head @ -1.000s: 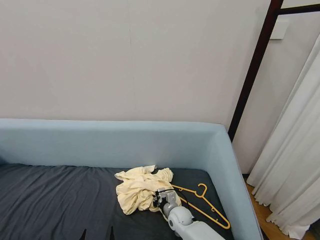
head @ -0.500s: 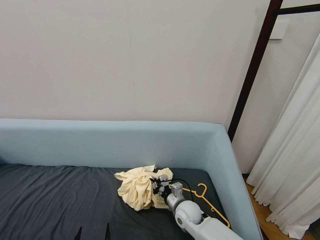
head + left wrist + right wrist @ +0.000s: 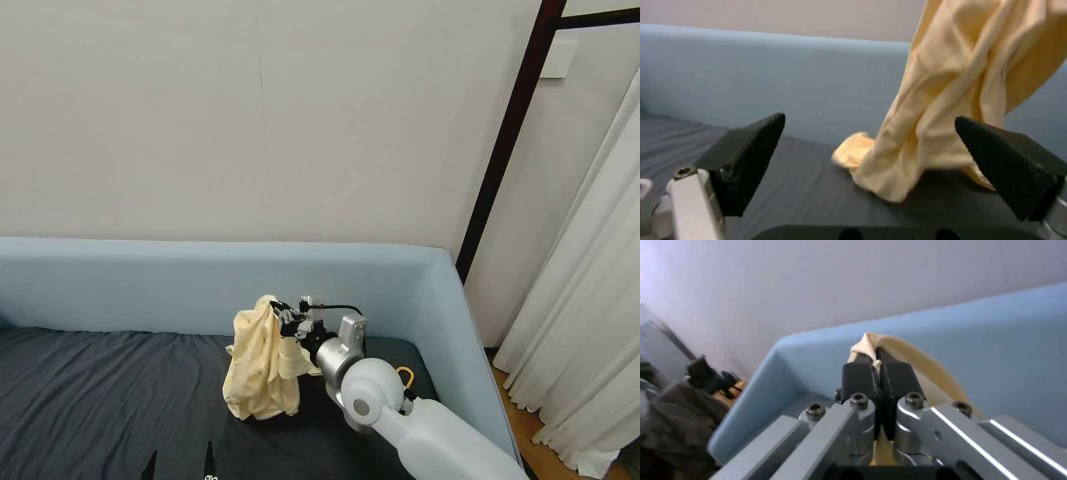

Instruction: Pick up the clothes from the sofa and hang them on the clothes hanger.

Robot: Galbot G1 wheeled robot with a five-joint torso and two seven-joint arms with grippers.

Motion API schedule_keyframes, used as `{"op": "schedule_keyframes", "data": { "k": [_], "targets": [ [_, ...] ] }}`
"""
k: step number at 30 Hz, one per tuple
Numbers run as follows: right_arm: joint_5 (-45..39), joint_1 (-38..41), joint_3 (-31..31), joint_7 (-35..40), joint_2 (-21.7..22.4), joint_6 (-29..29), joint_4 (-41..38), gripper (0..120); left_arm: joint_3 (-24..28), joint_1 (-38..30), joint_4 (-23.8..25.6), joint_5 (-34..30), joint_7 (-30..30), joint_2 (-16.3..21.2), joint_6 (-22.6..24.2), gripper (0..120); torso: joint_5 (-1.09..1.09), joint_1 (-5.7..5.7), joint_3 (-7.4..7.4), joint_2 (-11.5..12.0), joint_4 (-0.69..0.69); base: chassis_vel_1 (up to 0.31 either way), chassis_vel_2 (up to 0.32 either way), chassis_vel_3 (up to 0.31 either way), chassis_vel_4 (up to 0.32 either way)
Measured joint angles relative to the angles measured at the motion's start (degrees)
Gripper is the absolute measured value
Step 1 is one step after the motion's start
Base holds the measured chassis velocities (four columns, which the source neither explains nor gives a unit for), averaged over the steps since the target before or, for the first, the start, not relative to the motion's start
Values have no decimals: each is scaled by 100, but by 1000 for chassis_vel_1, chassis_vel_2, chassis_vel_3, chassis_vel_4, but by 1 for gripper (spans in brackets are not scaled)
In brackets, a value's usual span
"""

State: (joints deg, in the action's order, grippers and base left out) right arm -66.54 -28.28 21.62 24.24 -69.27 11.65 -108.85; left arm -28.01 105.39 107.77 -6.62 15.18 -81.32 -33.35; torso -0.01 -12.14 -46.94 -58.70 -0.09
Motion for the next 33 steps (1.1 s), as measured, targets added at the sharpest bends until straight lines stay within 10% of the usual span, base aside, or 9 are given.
{"op": "schedule_keyframes", "data": {
  "k": [15, 23, 28, 33],
  "targets": [
    [-1312, 1582, 342, 1155, -723, 82, -808, 0, -110, 83, 45, -7, 25, -165, -141, 100, -1, 0, 0, 0, 0, 0, 0, 0, 0],
    [-1142, 2070, 555, 1551, -1578, -24, 120, 0, -114, 63, -50, -66, 26, -139, -256, 100, -1, 0, 0, 0, 1, 0, 0, 0, 0],
    [-954, 1977, 338, 2283, -2109, -147, 663, 0, -101, 24, -224, -105, 31, -117, -291, 100, -2, 0, 0, -1, 4, 0, 0, 0, 0],
    [-379, 881, 46, 2597, -1584, -206, 1028, 0, -11, -65, -297, -70, 18, -160, -260, 100, 1, 0, 0, 0, 0, 0, 0, 0, 0]
  ]
}}
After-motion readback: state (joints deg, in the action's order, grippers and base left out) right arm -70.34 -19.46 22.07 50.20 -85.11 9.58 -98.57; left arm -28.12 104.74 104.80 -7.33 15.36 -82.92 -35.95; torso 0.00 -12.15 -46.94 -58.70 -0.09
